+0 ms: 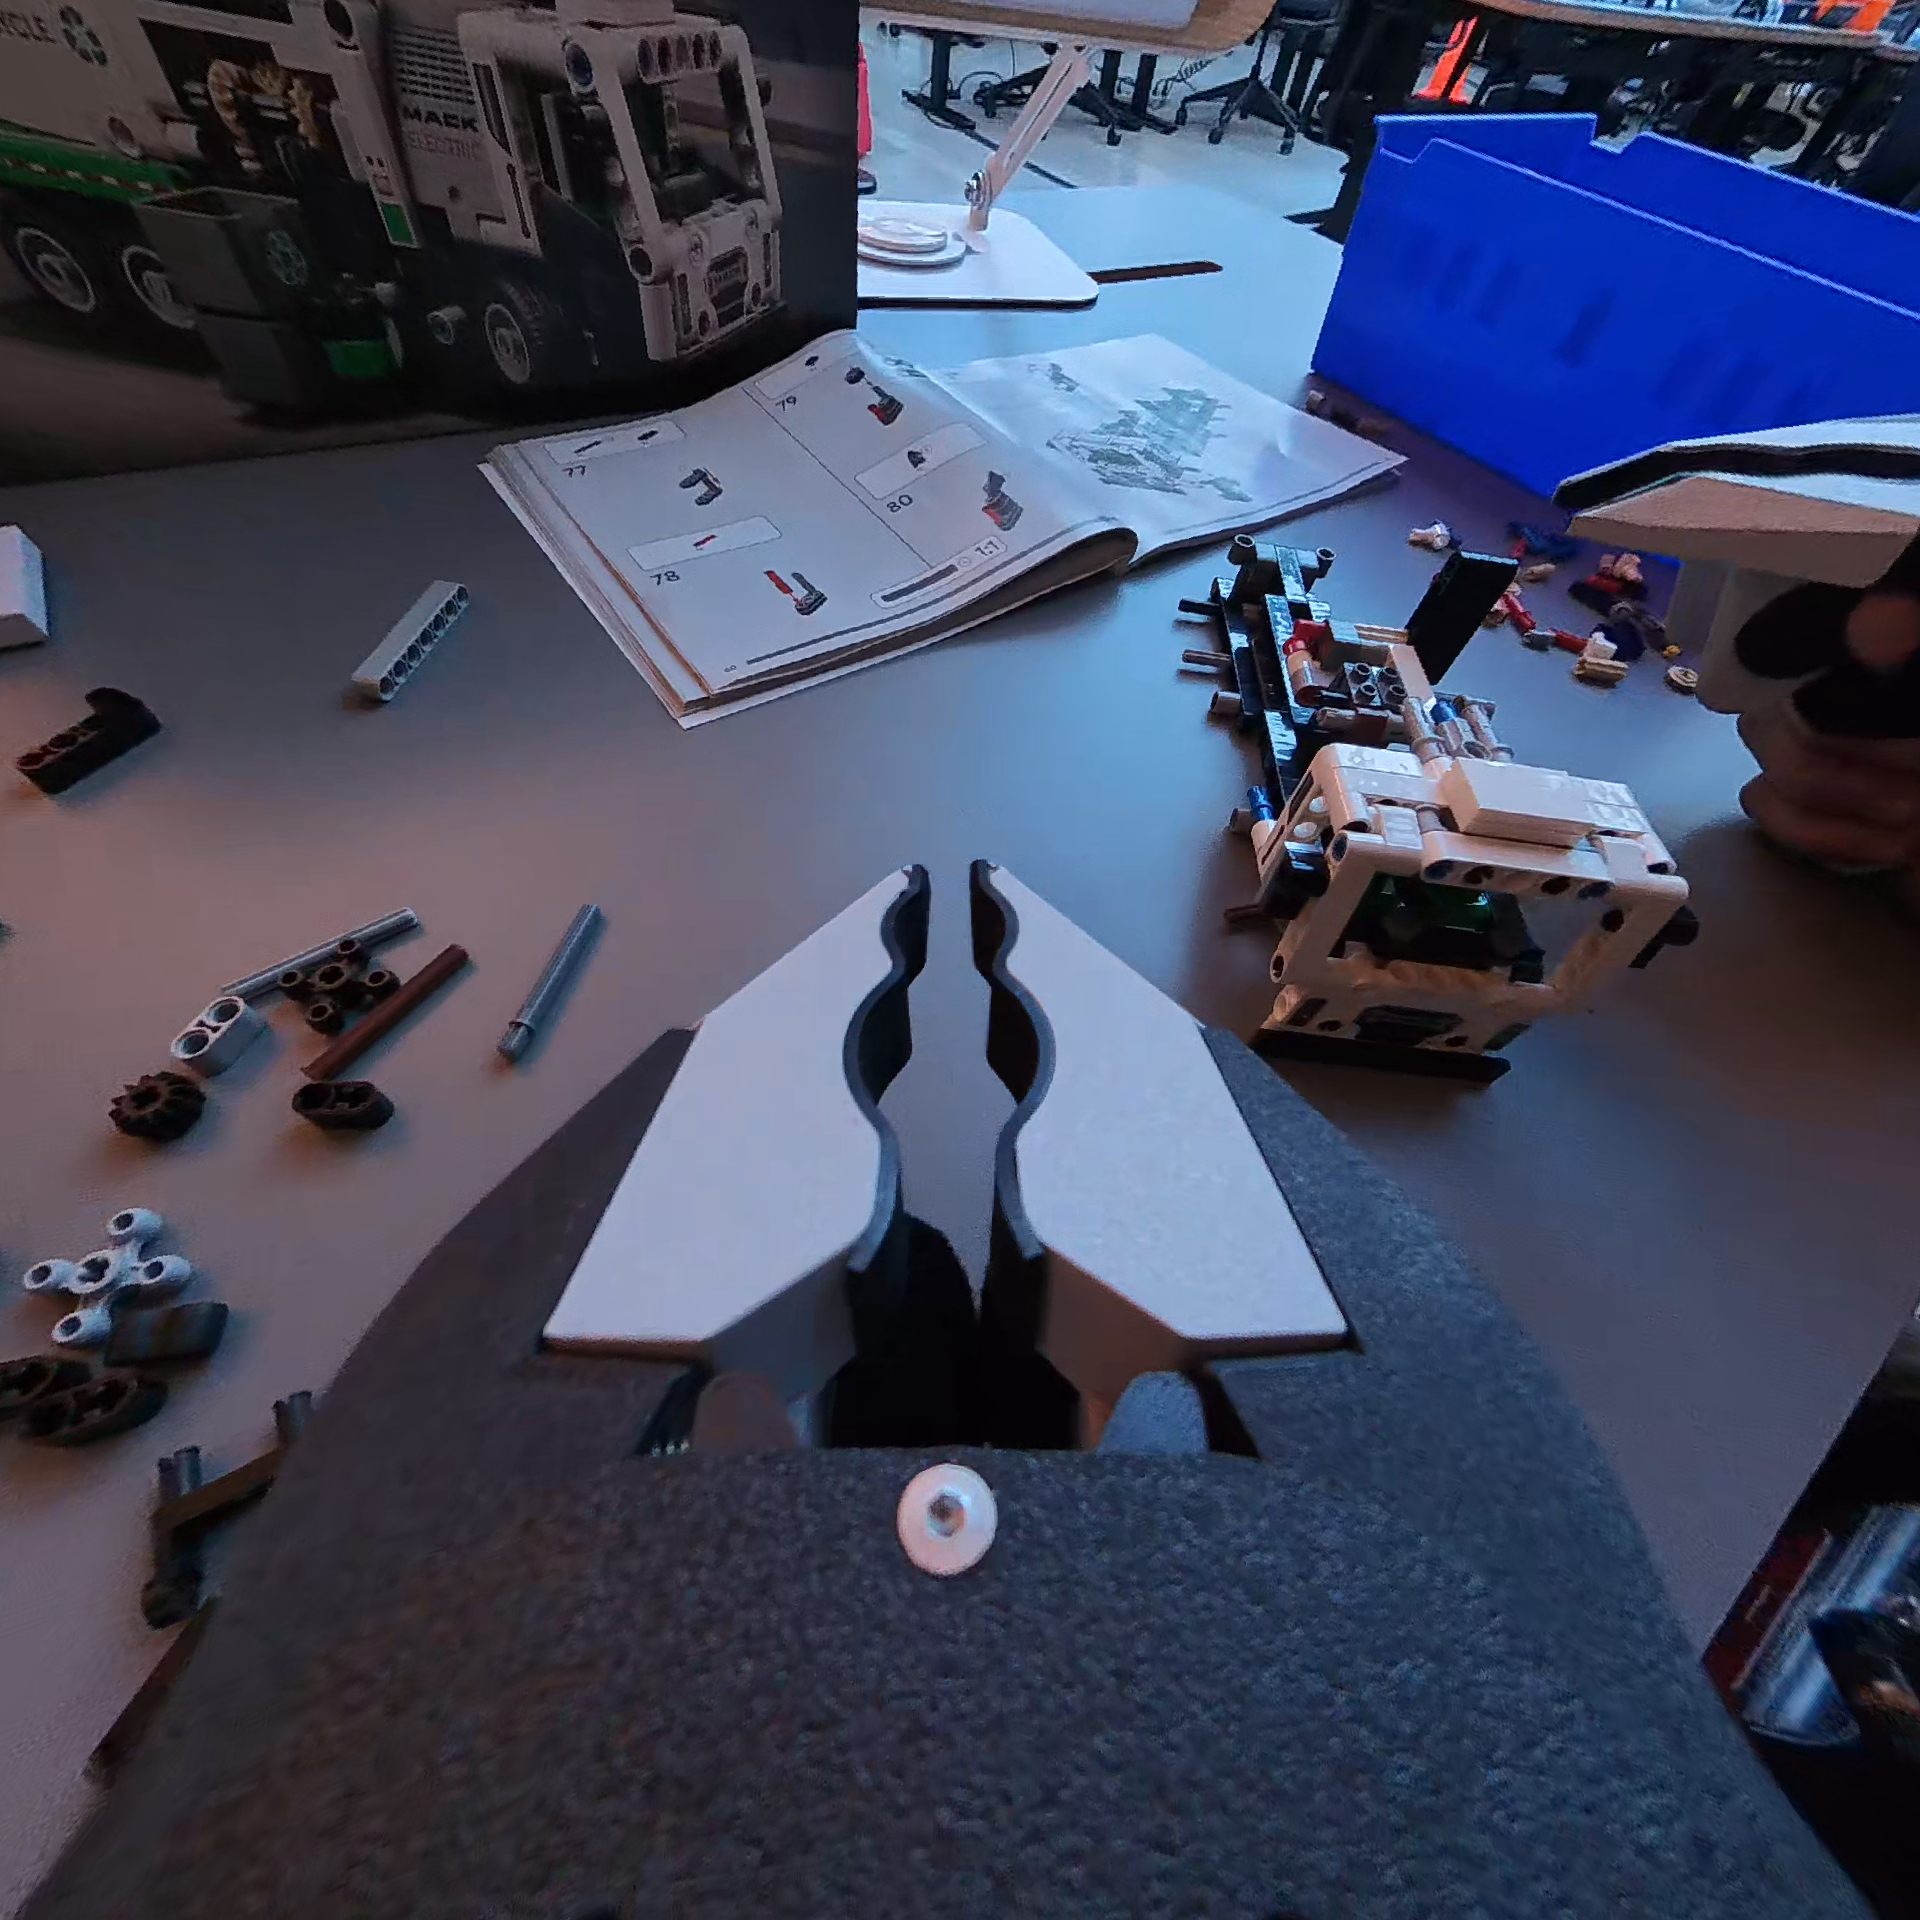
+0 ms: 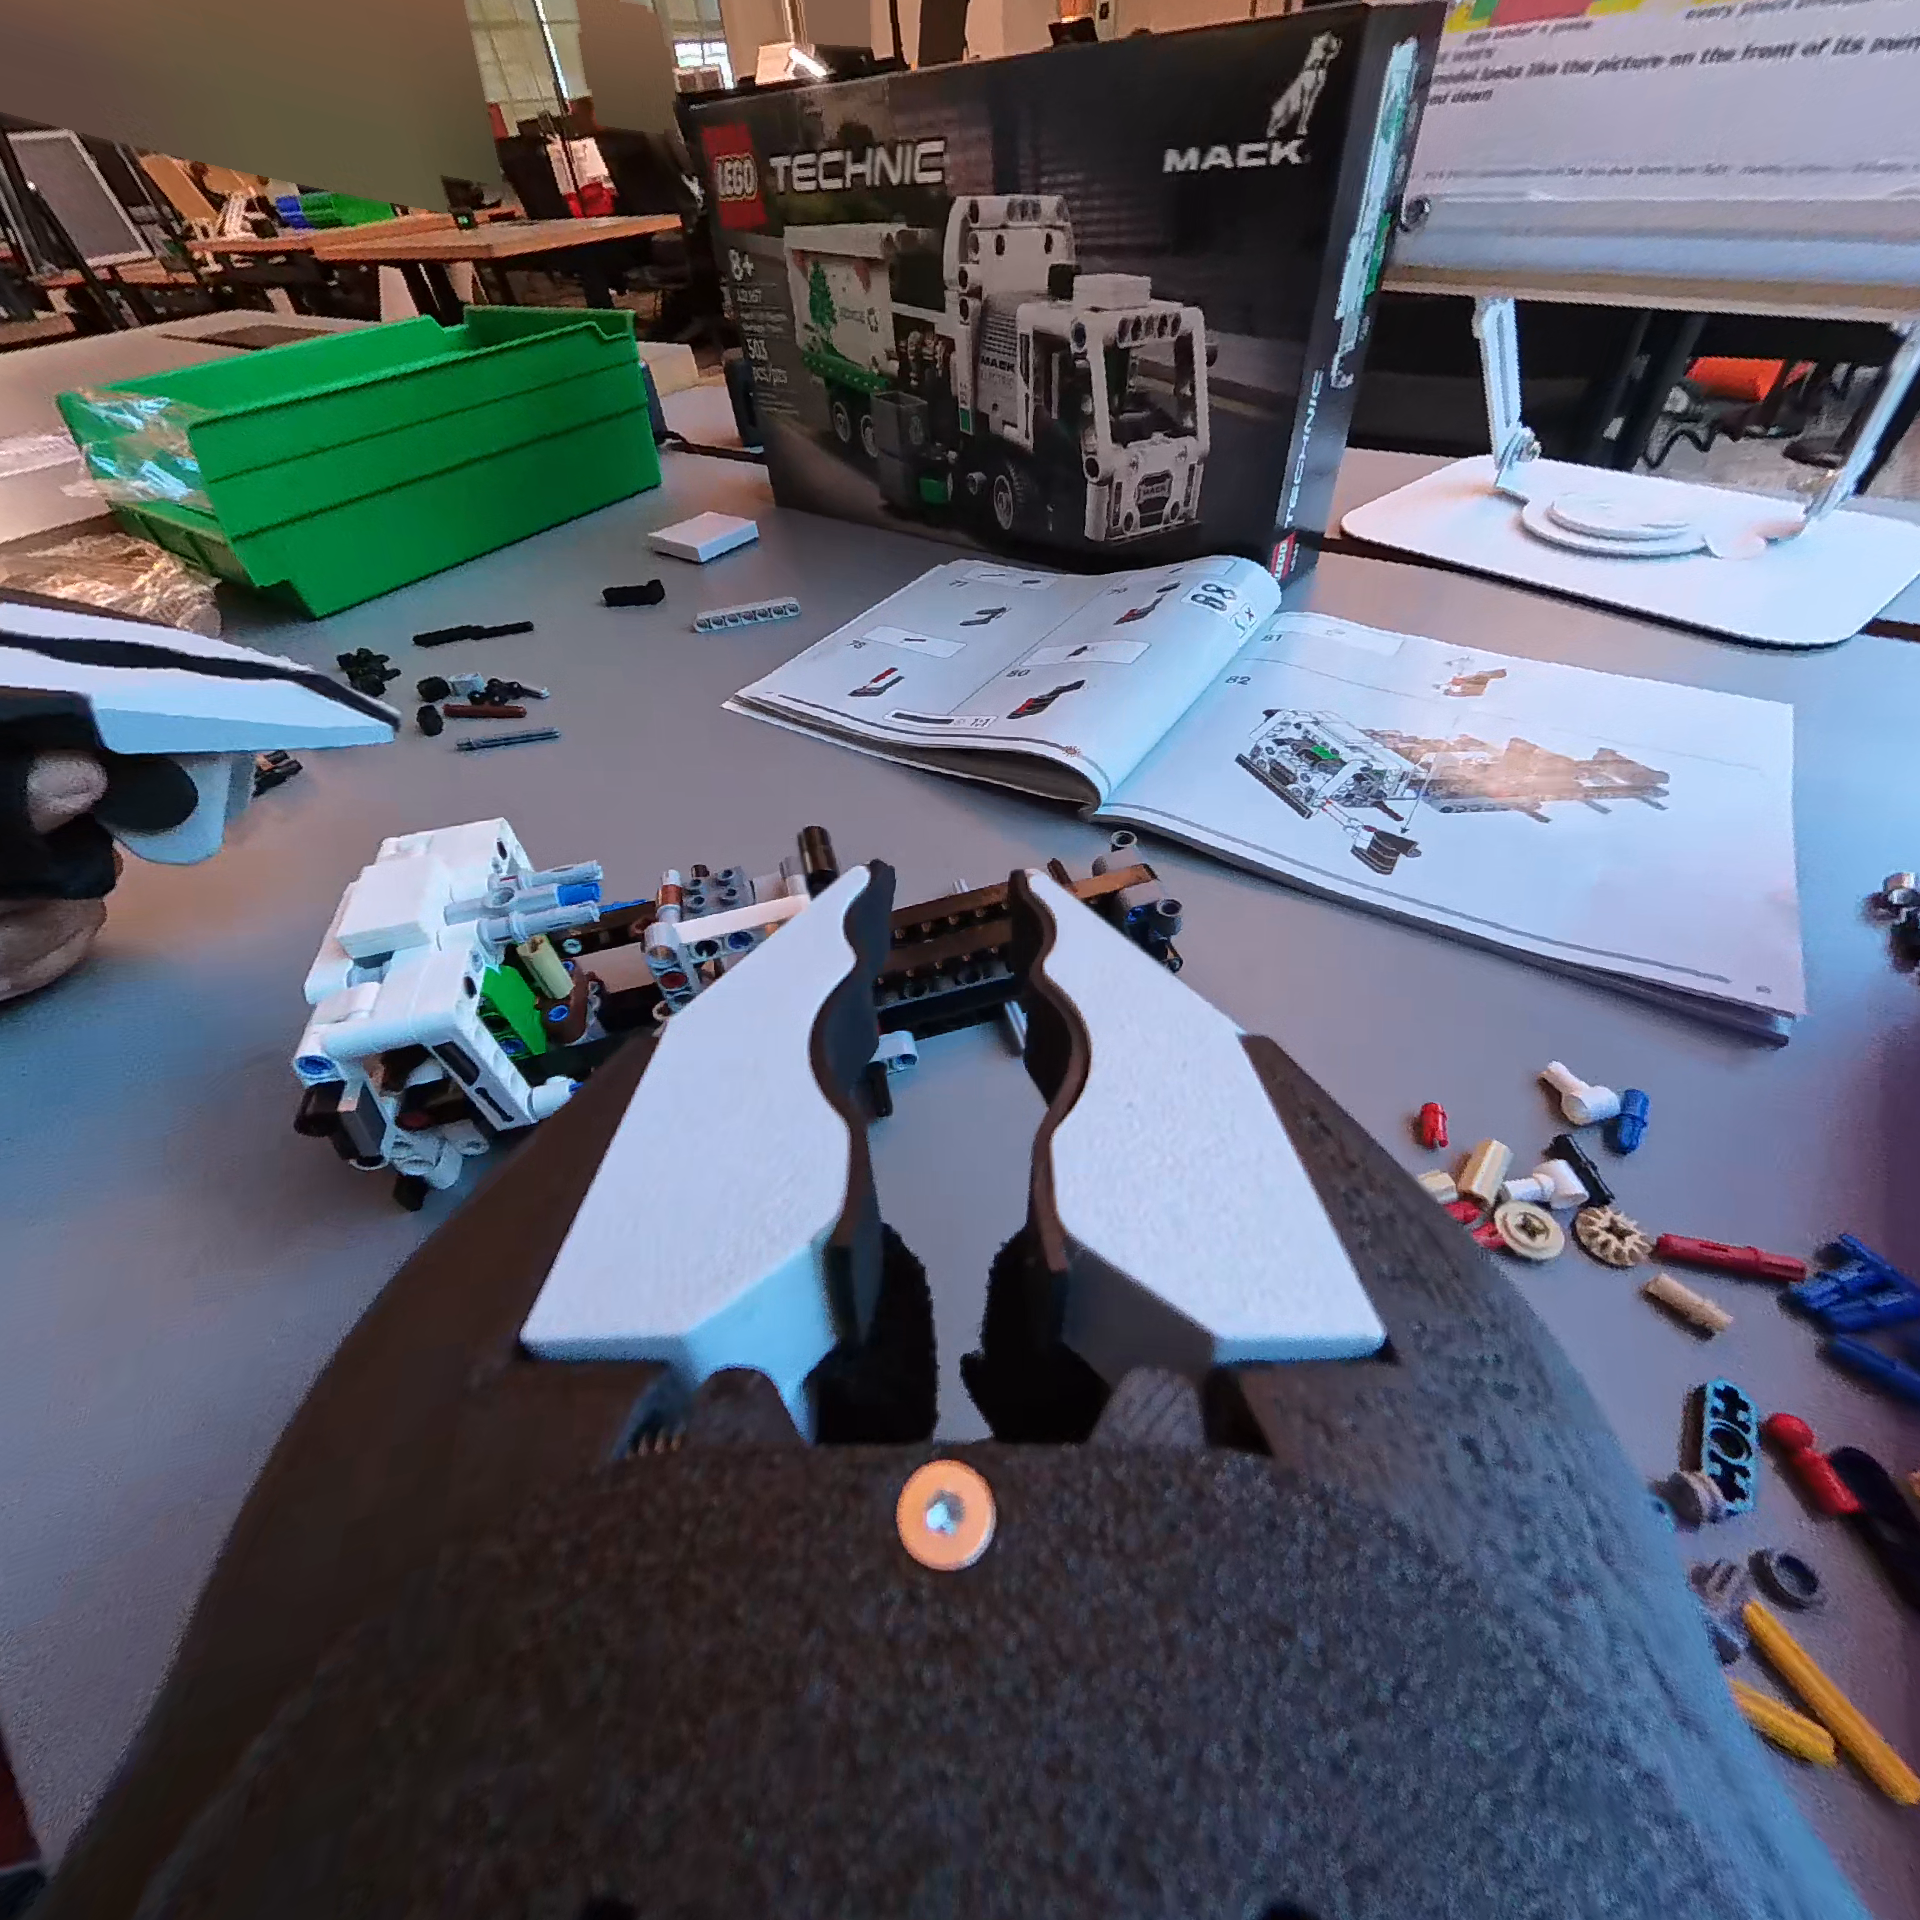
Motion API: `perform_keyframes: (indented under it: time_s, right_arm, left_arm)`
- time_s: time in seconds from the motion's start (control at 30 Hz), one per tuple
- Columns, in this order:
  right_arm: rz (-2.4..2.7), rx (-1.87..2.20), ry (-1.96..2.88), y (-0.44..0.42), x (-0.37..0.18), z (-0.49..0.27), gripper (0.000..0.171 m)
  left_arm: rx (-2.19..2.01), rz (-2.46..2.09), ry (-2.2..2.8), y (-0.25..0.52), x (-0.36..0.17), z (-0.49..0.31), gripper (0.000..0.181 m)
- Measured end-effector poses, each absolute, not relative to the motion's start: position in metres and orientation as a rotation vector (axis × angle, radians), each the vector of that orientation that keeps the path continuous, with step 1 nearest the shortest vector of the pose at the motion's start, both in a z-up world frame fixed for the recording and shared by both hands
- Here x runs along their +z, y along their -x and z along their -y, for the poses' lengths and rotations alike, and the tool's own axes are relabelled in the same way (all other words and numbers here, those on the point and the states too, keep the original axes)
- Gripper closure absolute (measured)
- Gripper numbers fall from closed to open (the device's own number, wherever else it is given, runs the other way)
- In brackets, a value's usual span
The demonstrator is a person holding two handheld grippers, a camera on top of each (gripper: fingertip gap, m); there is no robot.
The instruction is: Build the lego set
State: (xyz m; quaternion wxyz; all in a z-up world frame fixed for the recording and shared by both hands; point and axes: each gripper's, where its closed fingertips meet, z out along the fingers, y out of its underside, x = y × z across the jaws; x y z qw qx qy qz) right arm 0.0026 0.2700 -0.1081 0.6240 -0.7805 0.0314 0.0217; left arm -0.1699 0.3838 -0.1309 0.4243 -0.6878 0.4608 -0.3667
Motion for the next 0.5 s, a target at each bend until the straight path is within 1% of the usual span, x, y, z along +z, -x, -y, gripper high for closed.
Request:
perform_keyframes:
  time_s: [0.2,0.3,0.37,0.43,0.5]
  right_arm:
    - [-0.043,0.051,1.788,0.002,-0.107,-0.27,0.15]
    - [-0.069,0.082,1.764,-0.001,-0.104,-0.268,0.15]
    - [-0.092,0.11,1.762,-0.003,-0.104,-0.268,0.15]
    - [-0.108,0.138,1.758,-0.005,-0.104,-0.268,0.15]
    - [-0.117,0.147,1.746,-0.006,-0.103,-0.267,0.15]
  left_arm:
    - [-0.905,-1.155,1.719,0.17,-0.131,-0.384,0.168]
    - [-0.978,-1.162,1.669,0.173,-0.122,-0.379,0.165]
    - [-0.987,-1.156,1.656,0.191,-0.11,-0.384,0.164]
    - [-0.92,-1.16,1.687,0.226,-0.1,-0.403,0.164]
    - [-0.811,-1.219,1.8,0.268,-0.103,-0.422,0.158]
